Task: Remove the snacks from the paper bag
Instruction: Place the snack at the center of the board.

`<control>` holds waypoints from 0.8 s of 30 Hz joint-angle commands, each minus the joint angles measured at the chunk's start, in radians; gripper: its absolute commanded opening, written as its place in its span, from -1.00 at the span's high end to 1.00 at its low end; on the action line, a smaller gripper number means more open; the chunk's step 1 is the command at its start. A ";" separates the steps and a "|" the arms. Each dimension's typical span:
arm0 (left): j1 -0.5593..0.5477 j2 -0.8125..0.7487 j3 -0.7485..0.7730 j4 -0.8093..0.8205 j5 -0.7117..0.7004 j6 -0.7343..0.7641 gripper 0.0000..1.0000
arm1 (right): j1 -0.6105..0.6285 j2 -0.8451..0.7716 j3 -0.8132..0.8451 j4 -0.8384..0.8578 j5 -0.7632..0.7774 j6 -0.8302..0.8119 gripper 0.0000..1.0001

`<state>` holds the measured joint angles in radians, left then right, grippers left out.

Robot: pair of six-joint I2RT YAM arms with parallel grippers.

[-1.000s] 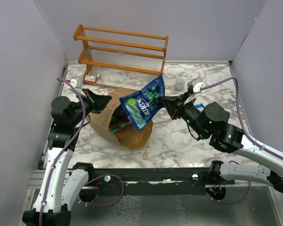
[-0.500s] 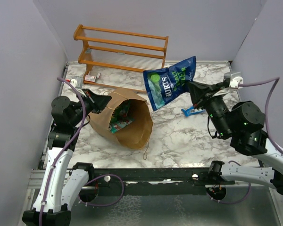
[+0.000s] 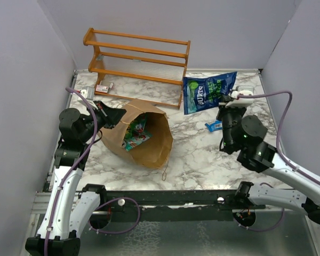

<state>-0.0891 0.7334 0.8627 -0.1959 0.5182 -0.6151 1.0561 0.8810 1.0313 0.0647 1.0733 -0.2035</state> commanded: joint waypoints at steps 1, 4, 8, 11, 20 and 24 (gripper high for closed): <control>-0.003 -0.001 0.031 0.005 -0.025 0.009 1.00 | -0.179 0.061 -0.001 -0.133 -0.056 0.185 0.97; -0.003 0.004 0.027 0.018 -0.018 0.001 1.00 | -0.361 0.138 0.029 -0.333 -0.223 0.436 0.97; -0.003 0.008 0.029 0.026 -0.008 0.001 1.00 | -0.515 0.204 -0.042 -0.383 -0.397 0.619 0.97; -0.003 0.003 0.025 0.026 -0.008 0.004 1.00 | -0.565 0.245 -0.149 -0.336 -0.454 0.717 0.97; -0.003 0.004 0.019 0.032 0.006 0.002 1.00 | -0.755 0.366 -0.380 -0.146 -0.635 0.867 0.97; -0.003 0.003 0.011 0.042 0.007 -0.003 1.00 | -0.786 0.400 -0.442 -0.091 -0.653 0.891 0.97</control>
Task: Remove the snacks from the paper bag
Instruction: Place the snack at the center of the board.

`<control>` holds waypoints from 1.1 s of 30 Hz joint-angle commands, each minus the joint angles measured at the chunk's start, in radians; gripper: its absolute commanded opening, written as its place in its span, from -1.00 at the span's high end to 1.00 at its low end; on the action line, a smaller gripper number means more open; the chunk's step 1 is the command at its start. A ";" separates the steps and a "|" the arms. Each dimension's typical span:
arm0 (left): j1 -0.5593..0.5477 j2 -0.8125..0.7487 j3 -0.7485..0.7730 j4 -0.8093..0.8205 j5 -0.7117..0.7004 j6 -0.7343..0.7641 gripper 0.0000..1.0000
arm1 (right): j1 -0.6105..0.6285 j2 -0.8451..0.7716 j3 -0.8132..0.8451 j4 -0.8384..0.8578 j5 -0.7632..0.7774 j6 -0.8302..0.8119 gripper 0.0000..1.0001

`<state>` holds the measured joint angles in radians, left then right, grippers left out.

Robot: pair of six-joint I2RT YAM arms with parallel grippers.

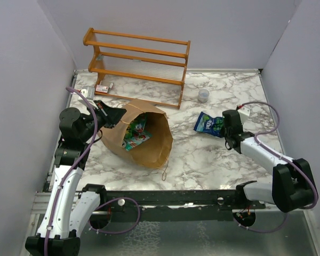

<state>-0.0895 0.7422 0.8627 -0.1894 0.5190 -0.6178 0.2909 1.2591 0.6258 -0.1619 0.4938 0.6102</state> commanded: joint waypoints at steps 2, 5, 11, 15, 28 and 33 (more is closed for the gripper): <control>-0.003 -0.005 0.009 0.035 0.008 0.000 1.00 | -0.029 0.039 -0.051 0.147 -0.080 0.090 0.96; -0.003 -0.006 0.012 0.031 0.010 0.001 1.00 | -0.046 0.054 -0.073 0.166 -0.093 0.102 0.89; -0.003 -0.013 0.016 0.023 0.005 0.003 1.00 | -0.069 0.038 -0.076 0.160 -0.121 0.104 0.53; -0.002 -0.012 0.015 0.022 0.006 0.001 1.00 | -0.072 -0.049 -0.056 0.132 -0.132 0.081 0.18; -0.003 -0.018 0.017 0.022 0.015 0.006 1.00 | -0.072 -0.339 0.053 0.055 -0.220 -0.054 -1.00; -0.003 -0.020 0.013 0.042 0.042 0.004 1.00 | -0.072 -0.369 0.068 0.107 -0.398 -0.121 -0.99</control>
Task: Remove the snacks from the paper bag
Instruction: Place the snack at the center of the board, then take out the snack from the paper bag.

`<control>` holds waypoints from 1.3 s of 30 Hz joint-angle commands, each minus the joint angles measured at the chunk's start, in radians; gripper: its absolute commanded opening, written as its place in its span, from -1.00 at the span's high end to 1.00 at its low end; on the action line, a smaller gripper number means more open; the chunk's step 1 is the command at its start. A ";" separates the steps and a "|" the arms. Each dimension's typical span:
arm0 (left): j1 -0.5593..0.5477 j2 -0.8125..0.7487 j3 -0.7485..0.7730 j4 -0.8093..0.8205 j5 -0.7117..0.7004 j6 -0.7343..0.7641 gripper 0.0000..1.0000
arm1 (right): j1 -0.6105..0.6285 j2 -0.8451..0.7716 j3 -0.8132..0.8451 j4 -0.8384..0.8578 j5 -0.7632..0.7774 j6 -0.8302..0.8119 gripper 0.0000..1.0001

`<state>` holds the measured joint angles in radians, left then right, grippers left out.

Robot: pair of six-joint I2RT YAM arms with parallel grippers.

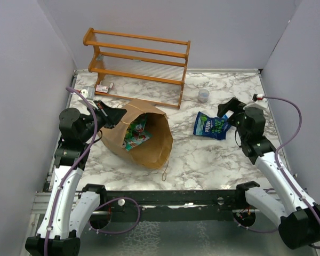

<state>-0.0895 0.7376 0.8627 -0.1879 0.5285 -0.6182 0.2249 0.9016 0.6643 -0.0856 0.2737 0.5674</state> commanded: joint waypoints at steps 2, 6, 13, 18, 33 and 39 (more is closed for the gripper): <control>-0.003 -0.018 0.008 0.050 0.036 0.000 1.00 | -0.006 0.010 0.049 0.042 -0.290 -0.102 -0.99; -0.003 -0.023 0.003 0.059 0.042 -0.003 1.00 | -0.006 0.071 0.104 0.055 -0.540 -0.141 -0.99; -0.003 -0.026 -0.003 0.080 0.052 -0.016 1.00 | -0.005 0.109 0.087 0.190 -0.847 -0.110 -0.99; -0.003 -0.028 -0.004 0.085 0.054 -0.019 1.00 | 0.015 0.138 0.086 0.248 -0.993 -0.101 -0.99; -0.003 -0.096 -0.108 0.255 0.161 -0.027 1.00 | 0.503 0.120 0.033 0.371 -0.846 -0.376 -0.85; -0.003 -0.084 -0.099 0.244 0.178 -0.021 1.00 | 0.734 0.165 -0.090 0.617 -0.710 -0.710 -0.55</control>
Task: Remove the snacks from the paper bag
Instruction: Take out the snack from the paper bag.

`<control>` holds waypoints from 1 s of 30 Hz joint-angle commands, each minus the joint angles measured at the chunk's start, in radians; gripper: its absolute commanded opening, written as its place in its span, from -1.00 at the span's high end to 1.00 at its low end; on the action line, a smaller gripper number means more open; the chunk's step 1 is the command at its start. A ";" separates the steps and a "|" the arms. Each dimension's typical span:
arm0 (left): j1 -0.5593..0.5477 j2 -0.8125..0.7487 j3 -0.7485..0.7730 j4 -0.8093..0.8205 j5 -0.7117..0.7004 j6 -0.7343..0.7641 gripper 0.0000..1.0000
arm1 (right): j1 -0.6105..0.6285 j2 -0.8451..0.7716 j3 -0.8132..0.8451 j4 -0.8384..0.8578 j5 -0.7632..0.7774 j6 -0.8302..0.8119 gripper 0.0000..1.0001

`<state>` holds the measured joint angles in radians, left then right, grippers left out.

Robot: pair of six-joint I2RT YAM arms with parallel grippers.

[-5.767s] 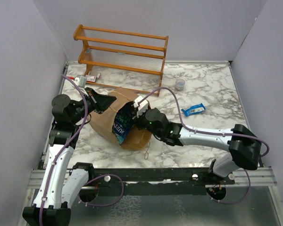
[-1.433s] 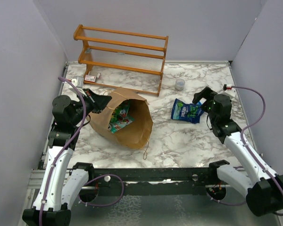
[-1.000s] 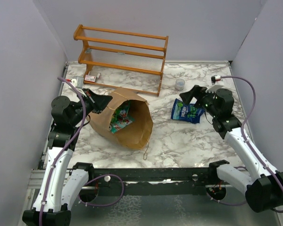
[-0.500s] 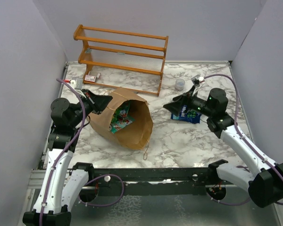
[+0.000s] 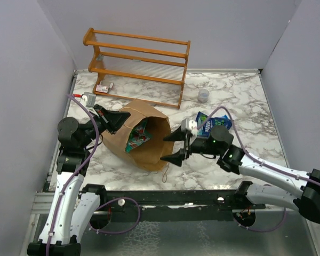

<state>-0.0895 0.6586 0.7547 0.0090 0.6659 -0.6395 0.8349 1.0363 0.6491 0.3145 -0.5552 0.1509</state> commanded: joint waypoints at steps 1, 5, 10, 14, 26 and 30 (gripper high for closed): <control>-0.003 -0.005 0.009 0.042 0.037 0.002 1.00 | 0.148 0.050 -0.086 0.248 0.124 -0.378 -0.54; -0.003 -0.001 0.022 0.017 0.029 0.015 1.00 | 0.182 0.185 -0.050 0.248 0.135 -0.663 -0.47; -0.003 -0.006 0.023 0.025 0.034 0.002 1.00 | 0.184 0.391 0.001 0.333 0.231 -0.974 -0.50; -0.004 -0.006 0.026 0.021 0.035 -0.005 1.00 | 0.204 0.536 0.061 0.421 0.271 -1.258 -0.56; -0.007 -0.029 -0.016 0.067 0.021 -0.078 1.00 | 0.194 0.869 0.312 0.597 0.451 -1.444 -0.46; -0.007 -0.022 0.002 0.050 0.031 -0.064 1.00 | 0.162 0.914 0.386 0.543 0.444 -1.456 -0.45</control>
<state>-0.0940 0.6418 0.7288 0.0433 0.6769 -0.7086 1.0233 1.9087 0.9661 0.8387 -0.1467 -1.2442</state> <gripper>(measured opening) 0.019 0.727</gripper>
